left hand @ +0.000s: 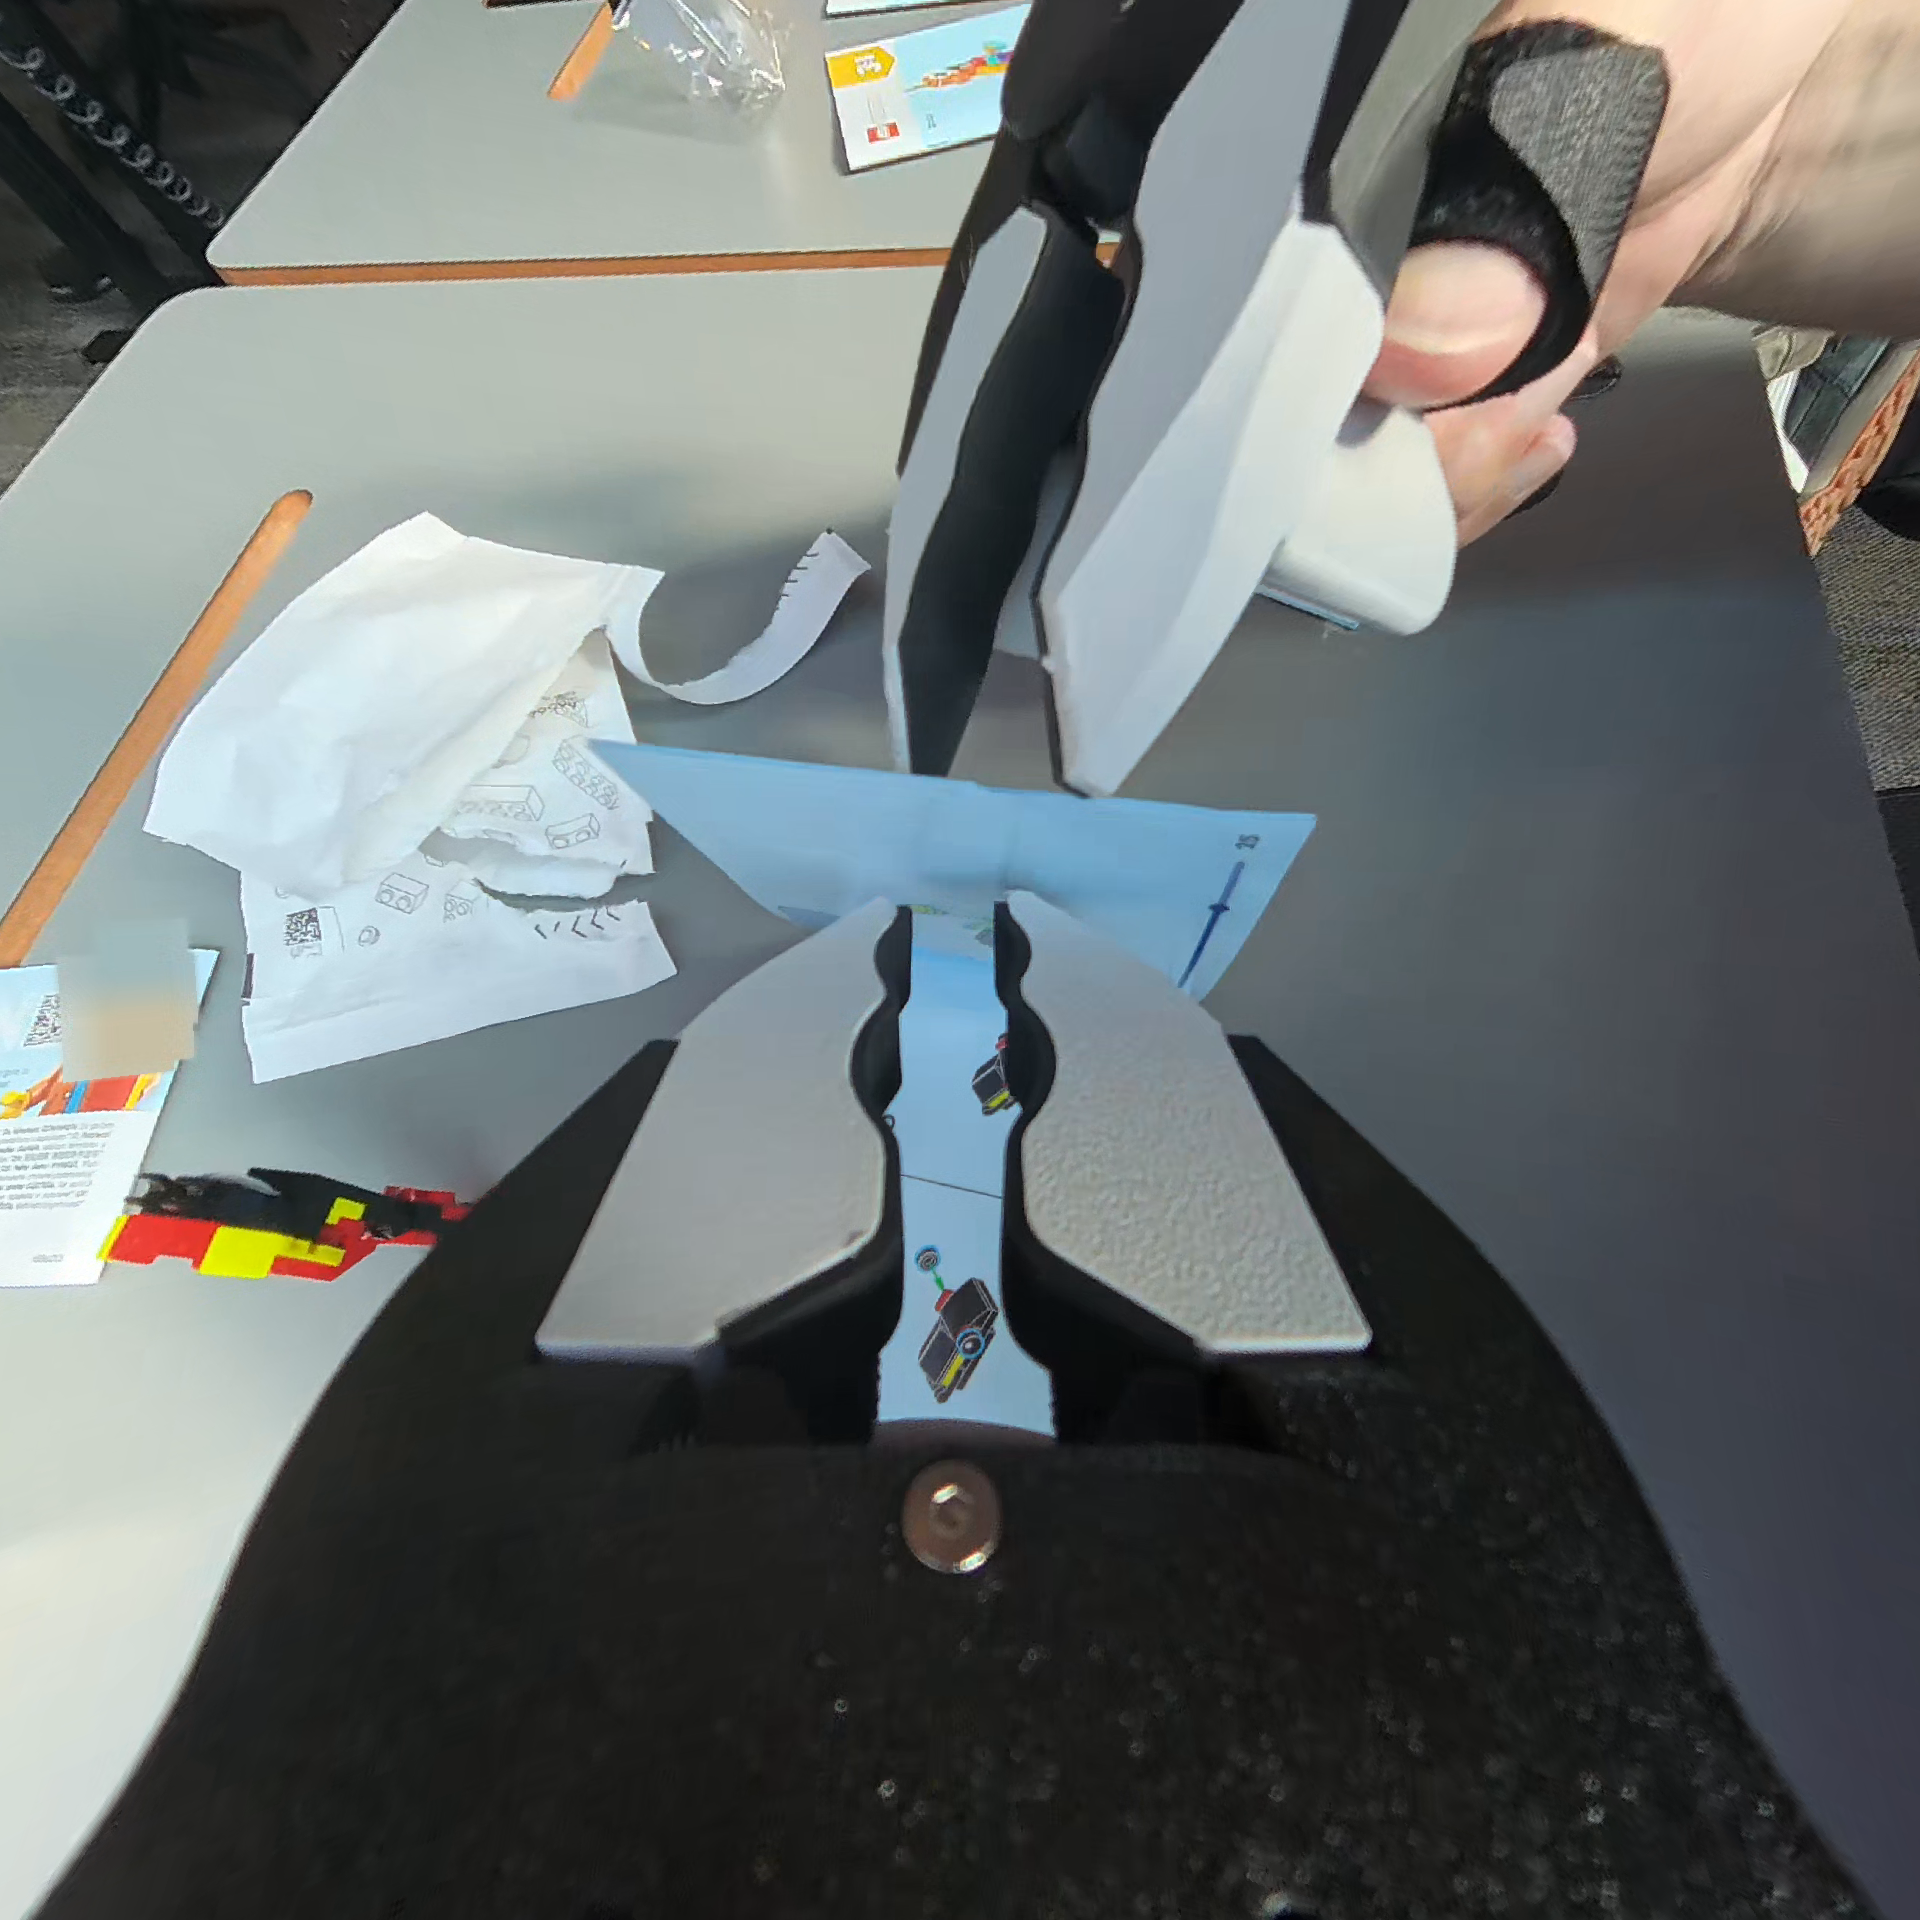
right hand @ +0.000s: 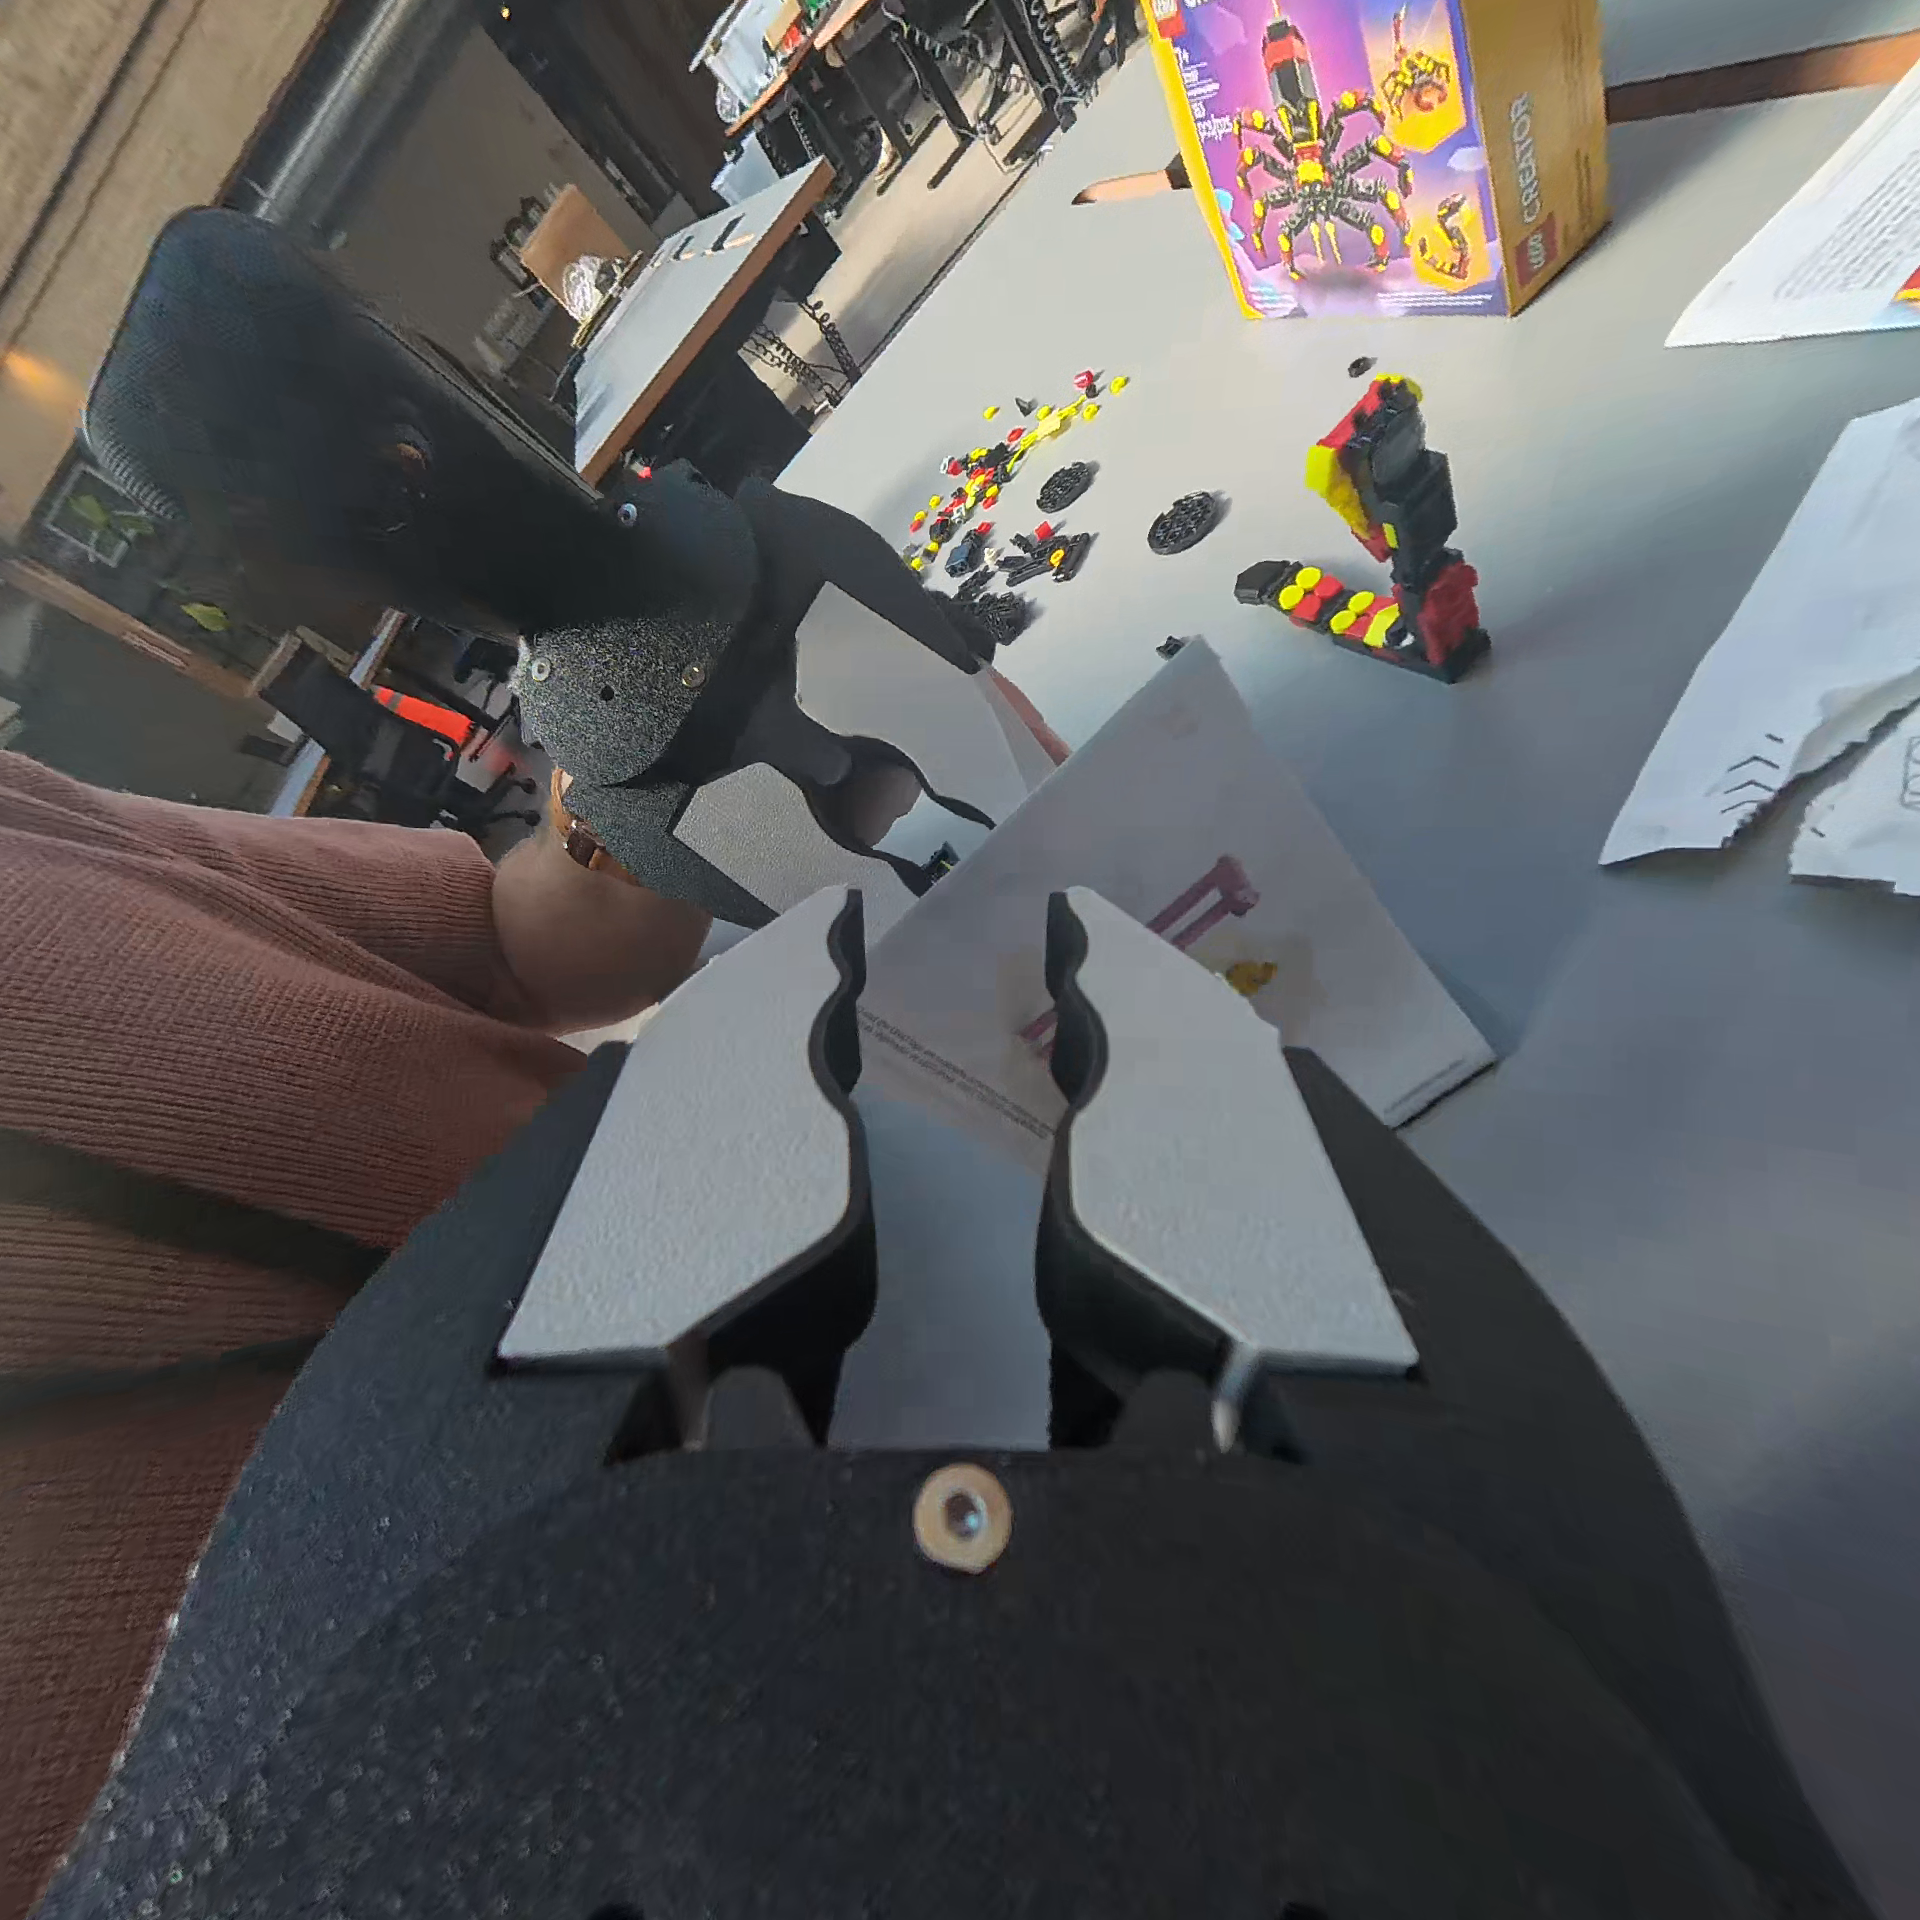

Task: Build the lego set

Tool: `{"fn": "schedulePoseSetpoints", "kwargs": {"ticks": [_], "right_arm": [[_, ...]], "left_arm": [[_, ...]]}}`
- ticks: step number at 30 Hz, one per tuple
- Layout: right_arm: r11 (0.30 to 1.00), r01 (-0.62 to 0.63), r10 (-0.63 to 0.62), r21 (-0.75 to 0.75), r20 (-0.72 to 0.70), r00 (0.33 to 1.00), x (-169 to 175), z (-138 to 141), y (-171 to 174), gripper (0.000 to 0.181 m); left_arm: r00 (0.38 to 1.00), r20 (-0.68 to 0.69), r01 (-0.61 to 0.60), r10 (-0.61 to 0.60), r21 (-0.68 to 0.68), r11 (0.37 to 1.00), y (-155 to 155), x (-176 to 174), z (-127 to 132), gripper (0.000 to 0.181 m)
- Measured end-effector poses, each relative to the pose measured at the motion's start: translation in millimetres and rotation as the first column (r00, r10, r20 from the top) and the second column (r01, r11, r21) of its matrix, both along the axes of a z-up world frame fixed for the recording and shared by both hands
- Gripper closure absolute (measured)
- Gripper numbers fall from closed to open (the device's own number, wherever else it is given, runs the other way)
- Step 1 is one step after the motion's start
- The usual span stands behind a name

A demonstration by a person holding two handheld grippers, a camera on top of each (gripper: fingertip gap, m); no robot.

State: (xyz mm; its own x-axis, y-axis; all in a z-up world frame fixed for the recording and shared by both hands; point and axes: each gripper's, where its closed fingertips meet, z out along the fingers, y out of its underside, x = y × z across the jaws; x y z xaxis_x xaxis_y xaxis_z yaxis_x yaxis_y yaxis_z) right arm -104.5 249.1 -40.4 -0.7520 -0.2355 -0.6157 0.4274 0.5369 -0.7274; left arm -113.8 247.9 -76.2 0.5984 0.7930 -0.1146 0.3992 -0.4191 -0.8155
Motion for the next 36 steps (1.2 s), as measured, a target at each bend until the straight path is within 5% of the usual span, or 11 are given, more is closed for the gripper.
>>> {"fn": "schedulePoseSetpoints", "kwargs": {"ticks": [11, 36], "right_arm": [[0.997, 0.027, -0.013, -0.067, 0.207, 0.978, -7.1, 2.8, 5.8, 0.158], [0.997, -0.005, 0.020, -0.073, 0.203, 0.979, -1.1, 2.7, -0.6, 0.162]], "left_arm": [[1.000, 0.009, 0.026, -0.026, 0.011, 1.000, 6.0, -2.5, -5.7, 0.167], [0.999, 0.011, 0.031, -0.031, 0.006, 0.999, 4.3, -0.9, -4.0, 0.168]]}}
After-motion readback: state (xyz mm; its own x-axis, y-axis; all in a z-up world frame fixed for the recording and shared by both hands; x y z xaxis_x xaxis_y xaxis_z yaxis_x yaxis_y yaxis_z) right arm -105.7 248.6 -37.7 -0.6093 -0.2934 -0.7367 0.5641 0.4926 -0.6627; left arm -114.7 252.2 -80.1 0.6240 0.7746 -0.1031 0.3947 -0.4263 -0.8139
